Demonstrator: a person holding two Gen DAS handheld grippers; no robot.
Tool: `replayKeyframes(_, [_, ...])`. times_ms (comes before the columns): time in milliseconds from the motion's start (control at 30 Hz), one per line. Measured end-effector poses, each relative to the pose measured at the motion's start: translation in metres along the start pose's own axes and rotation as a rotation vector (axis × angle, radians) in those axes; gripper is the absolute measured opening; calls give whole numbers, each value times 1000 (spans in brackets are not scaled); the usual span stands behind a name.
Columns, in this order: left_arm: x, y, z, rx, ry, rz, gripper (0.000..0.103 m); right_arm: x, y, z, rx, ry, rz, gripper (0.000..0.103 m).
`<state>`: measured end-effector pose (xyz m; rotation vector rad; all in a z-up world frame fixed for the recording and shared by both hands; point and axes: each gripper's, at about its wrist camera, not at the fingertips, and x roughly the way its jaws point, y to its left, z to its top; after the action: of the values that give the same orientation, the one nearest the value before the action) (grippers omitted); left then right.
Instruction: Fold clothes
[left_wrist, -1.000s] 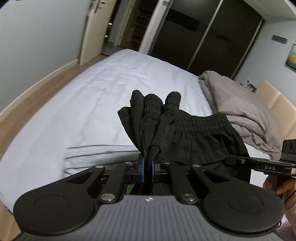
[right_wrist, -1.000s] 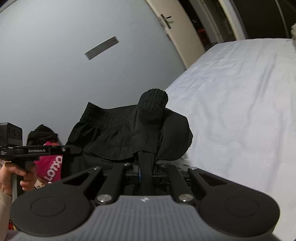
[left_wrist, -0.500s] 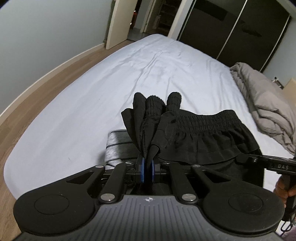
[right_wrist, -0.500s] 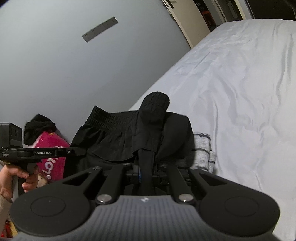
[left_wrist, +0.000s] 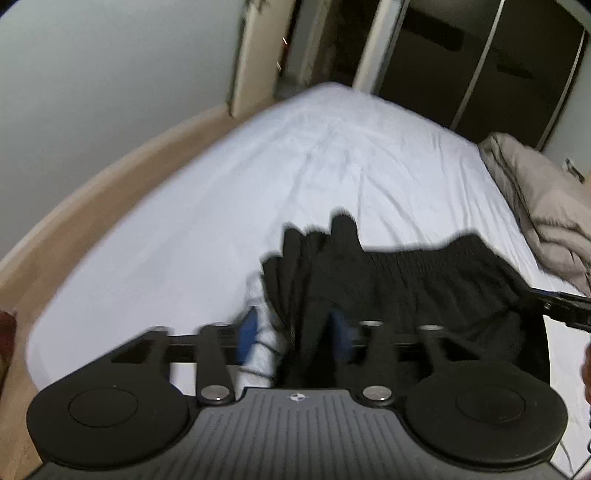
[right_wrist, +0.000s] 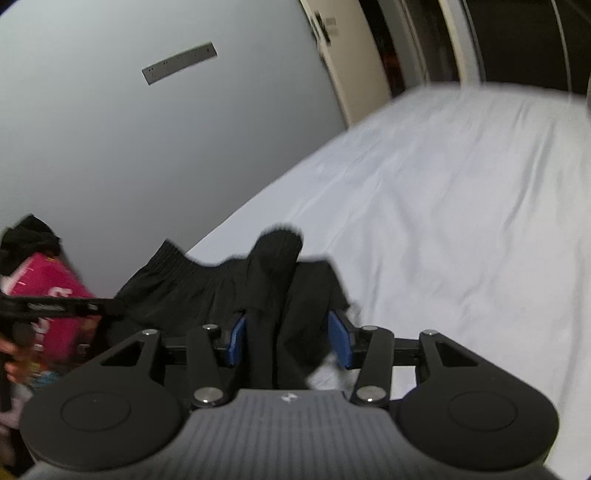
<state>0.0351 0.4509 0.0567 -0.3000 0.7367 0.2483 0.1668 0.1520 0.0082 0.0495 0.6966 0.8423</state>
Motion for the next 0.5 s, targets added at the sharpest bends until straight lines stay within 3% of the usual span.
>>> replayKeyframes(100, [-11,-7,8,-5,-63,-16,44,-11,18,4,-90,-75,-43,49])
replayKeyframes(133, [-11,-12,10,0,-73,-42,34,-13,25,4,-123,-94,-36,47])
replayKeyframes(167, [-11,-19,11,15,-76,-59,31,-14,33,3,-156,-111,-26,45])
replayKeyframes(367, [10,-53,4,121,-80,-90,31,-14,56,4,-246,-171,-72,45])
replayKeyframes(500, [33,-48,0,76,-75,-59,30,-4,54,5,-243,-158,54,42])
